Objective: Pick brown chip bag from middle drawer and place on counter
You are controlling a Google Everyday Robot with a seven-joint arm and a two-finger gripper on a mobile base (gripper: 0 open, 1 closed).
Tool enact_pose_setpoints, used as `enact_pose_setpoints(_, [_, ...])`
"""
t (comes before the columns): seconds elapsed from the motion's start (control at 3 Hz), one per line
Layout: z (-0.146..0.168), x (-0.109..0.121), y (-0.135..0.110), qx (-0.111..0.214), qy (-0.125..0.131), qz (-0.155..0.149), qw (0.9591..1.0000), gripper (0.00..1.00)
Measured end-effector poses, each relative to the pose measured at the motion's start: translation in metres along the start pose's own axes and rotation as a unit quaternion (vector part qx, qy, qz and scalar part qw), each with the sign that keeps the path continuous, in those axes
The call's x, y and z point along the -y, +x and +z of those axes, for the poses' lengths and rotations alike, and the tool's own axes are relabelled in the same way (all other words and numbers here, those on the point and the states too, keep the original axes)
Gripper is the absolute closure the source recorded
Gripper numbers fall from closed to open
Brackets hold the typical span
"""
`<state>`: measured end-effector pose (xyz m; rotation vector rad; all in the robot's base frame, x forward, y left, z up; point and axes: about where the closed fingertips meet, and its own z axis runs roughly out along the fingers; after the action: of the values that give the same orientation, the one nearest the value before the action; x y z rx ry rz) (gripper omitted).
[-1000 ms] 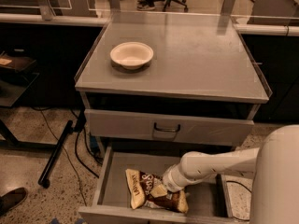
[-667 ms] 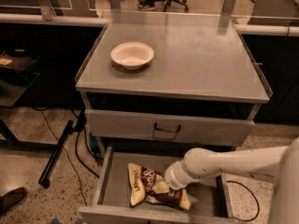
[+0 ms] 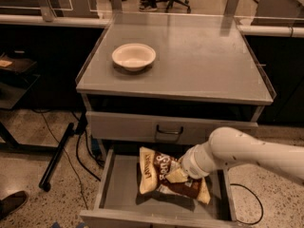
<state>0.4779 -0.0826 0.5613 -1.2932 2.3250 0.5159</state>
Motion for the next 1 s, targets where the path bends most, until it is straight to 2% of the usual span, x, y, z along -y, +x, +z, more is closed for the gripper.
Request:
enact_pose_setpoints(0.67, [-0.132,-0.004,0.026,-0.039,0.036,0.042,0.9977,1.00])
enact_pose_setpoints(1.0, [-0.193,-0.013,0.030,-0.039,0.075,0.046,0.9954,1.00])
